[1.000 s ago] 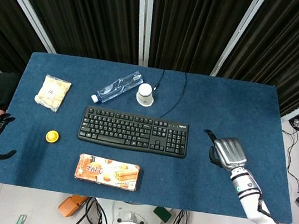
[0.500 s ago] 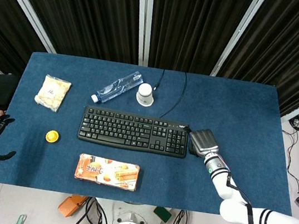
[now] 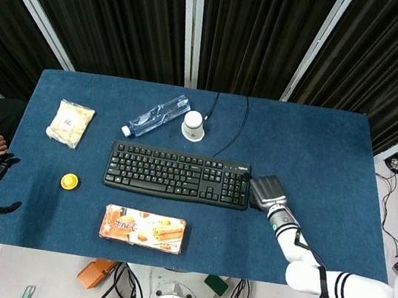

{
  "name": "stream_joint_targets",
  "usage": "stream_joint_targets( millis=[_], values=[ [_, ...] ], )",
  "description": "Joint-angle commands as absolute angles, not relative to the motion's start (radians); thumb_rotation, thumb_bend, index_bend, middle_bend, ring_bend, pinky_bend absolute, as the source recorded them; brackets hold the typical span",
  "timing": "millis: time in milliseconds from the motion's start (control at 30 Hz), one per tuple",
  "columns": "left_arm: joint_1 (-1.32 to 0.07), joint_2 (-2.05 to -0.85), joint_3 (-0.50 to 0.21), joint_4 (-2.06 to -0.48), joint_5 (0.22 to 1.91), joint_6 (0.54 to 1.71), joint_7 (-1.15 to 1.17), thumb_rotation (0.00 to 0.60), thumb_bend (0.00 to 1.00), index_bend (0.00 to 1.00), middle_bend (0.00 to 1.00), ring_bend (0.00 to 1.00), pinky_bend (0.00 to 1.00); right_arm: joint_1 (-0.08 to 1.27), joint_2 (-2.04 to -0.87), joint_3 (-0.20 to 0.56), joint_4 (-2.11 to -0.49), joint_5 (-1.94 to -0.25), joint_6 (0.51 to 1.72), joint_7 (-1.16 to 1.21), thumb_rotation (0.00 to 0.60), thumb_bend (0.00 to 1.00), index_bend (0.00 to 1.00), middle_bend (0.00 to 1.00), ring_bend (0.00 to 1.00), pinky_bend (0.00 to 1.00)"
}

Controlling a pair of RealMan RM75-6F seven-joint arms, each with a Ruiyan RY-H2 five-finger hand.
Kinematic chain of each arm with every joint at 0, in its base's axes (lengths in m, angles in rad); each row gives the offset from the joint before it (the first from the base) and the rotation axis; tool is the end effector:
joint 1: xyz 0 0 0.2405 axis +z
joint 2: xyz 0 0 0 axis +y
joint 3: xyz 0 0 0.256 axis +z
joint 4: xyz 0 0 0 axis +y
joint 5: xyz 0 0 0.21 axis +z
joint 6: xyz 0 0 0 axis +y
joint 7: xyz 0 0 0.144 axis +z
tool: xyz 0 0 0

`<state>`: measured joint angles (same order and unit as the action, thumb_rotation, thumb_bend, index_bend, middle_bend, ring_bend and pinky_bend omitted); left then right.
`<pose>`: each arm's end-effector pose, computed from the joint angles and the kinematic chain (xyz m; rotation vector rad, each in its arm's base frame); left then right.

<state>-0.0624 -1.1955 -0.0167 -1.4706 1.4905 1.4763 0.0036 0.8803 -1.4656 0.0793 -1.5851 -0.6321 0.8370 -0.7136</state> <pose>-0.3401 0.1681 0.1431 -1.4004 -0.8981 -0.8066 -0.1668 -0.3391 -0.0240 1.9940 -0.9822 0.4614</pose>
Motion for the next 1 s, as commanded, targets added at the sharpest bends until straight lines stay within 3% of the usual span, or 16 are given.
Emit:
stream_joint_targets(
  millis=[33,367,400,467,500,633,767,833,1000],
  values=[
    [-0.06,-1.196,-0.017,-1.468,1.489,1.478,0.001,0.6,0.12,0.17,0.14,0.07,0.0,0.883,-1.461,0.077,-1.596,-0.636,0.85,-0.706,0.48,0.94,0.23,0.89,1.0,1.0],
    [-0.065,-1.194,-0.021,-1.466,1.497,1.482,-0.004,0.6,0.12,0.17,0.14,0.07,0.0,0.783,-1.261,0.086,-1.808,-0.798,1.062,-0.612,0.482,0.94,0.17,0.89,1.0,1.0],
    [-0.066,-1.194,-0.022,-1.466,1.498,1.481,-0.004,0.6,0.12,0.17,0.14,0.07,0.0,0.763,-1.235,0.082,-1.831,-0.824,1.095,-0.601,0.481,0.92,0.15,0.89,1.0,1.0],
    [-0.07,-1.196,-0.023,-1.465,1.5,1.479,-0.005,0.6,0.12,0.17,0.14,0.07,0.0,0.707,-1.179,0.069,-1.874,-0.897,1.18,-0.571,0.481,0.77,0.1,0.85,0.92,0.96],
    [-0.072,-1.197,-0.024,-1.465,1.501,1.477,-0.005,0.6,0.11,0.17,0.14,0.07,0.0,0.671,-1.151,0.058,-1.891,-0.942,1.23,-0.547,0.482,0.69,0.08,0.8,0.86,0.91],
    [-0.078,-1.201,-0.026,-1.465,1.507,1.476,-0.005,0.6,0.12,0.17,0.14,0.07,0.0,0.542,-1.082,0.021,-1.912,-1.08,1.385,-0.44,0.483,0.36,0.0,0.41,0.42,0.57],
    [-0.082,-1.201,-0.029,-1.468,1.51,1.478,-0.003,0.6,0.11,0.17,0.14,0.07,0.0,0.402,-1.052,-0.02,-1.877,-1.213,1.539,-0.3,0.478,0.23,0.0,0.07,0.04,0.18],
    [-0.083,-1.2,-0.03,-1.47,1.511,1.479,-0.002,0.6,0.12,0.17,0.14,0.07,0.0,0.35,-1.054,-0.037,-1.85,-1.25,1.585,-0.253,0.478,0.23,0.0,0.0,0.0,0.03],
    [-0.086,-1.2,-0.03,-1.475,1.514,1.479,0.002,0.6,0.12,0.17,0.14,0.07,0.0,0.236,-1.07,-0.085,-1.786,-1.325,1.649,-0.144,0.477,0.23,0.0,0.0,0.0,0.0]
  ],
)
